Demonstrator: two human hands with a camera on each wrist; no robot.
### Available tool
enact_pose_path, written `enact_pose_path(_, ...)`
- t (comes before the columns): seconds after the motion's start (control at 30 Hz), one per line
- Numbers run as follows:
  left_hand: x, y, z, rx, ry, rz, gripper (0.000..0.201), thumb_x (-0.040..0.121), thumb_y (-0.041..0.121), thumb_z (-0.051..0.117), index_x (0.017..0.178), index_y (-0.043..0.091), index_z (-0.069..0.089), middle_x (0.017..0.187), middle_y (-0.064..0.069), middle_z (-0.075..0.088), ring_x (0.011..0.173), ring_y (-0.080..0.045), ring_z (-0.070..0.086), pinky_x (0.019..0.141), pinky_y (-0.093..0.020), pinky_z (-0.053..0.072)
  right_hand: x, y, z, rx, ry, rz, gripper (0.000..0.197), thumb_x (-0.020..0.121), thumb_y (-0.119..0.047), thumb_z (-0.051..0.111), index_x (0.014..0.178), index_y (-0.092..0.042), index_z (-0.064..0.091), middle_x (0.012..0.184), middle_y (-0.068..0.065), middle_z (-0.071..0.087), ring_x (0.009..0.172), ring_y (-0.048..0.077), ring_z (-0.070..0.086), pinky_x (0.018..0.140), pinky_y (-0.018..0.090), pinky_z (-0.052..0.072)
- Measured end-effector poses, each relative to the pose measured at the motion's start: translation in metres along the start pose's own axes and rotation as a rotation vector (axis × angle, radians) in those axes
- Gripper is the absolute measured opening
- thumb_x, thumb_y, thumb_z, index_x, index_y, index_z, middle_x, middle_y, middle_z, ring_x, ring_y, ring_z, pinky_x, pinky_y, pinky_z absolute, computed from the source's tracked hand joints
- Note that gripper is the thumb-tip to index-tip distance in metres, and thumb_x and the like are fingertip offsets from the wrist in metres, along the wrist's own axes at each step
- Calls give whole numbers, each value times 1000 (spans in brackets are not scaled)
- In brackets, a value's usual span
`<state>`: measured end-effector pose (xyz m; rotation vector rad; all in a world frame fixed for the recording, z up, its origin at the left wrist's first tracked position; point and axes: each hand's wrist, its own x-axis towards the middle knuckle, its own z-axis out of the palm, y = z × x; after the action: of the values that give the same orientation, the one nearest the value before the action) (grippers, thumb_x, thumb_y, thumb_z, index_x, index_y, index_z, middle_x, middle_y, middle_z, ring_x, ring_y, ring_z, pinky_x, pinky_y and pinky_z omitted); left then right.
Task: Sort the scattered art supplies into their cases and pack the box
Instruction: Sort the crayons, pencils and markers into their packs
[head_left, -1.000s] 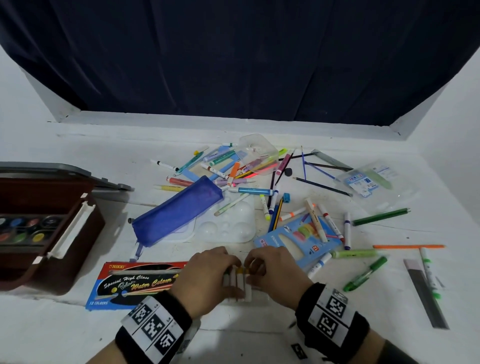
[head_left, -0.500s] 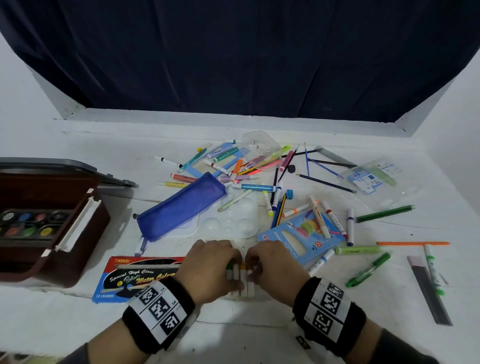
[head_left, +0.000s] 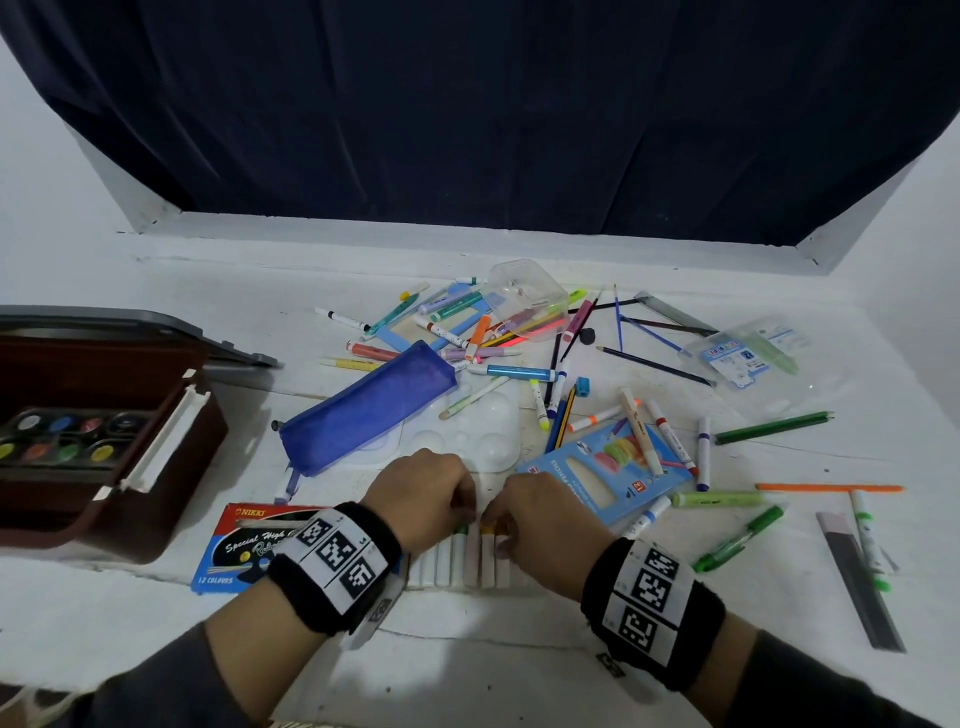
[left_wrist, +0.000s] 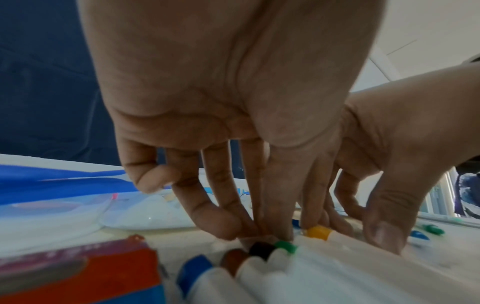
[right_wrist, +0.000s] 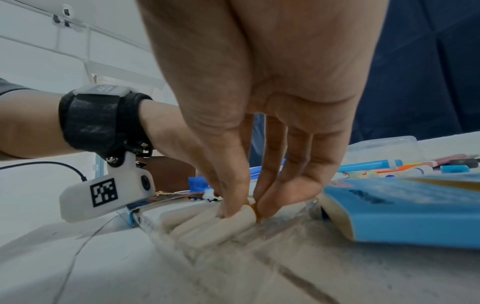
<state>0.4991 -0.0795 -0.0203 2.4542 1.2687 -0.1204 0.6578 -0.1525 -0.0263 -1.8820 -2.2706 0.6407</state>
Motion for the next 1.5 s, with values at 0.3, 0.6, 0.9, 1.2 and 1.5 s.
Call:
enact_pose_path(0.3,1,4,3,163,50,59,19,94,32,59,108,30,72,105,2,72,96,-21,65,83,-29,46,3,0,0,-49,-21,4,25,86,-26,72,109,-16,71,112,4,64,104,22,61,91,33,51)
enact_pose_path(0.6,-7,-16,5,-247,84,70,6,91,31,65,90,31,71,89,9,71,79,-8,64,77,-33,55,3,13,-9,114,66,-4,32,77,-33,79,105,-23,68,95,-6,65,80,6,55,78,24,50)
enact_pose_path(0.9,-4,-39,-34,-702,505,-18,11,93,36,65,83,32,61,67,-4,61,66,-24,58,64,-36,49,56,29,-36,297,390,-5,9,87,-25,69,96,-22,68,82,-9,66,78,7,61,76,26,51)
enact_pose_path(1.2,80,-96,-102,-562,598,-133,5,92,26,67,87,26,66,77,4,70,61,-4,65,57,-12,45,132,57,-64,123,208,114,36,96,-44,54,121,-20,60,119,0,65,106,18,60,90,29,46)
enact_pose_path(1.5,204,-152,-125,-337,360,-236,30,97,26,58,126,18,59,126,-3,61,105,-23,60,88,-25,43,169,79,-73,198,186,119,29,96,-47,51,104,-25,67,98,-6,69,85,13,64,79,35,54)
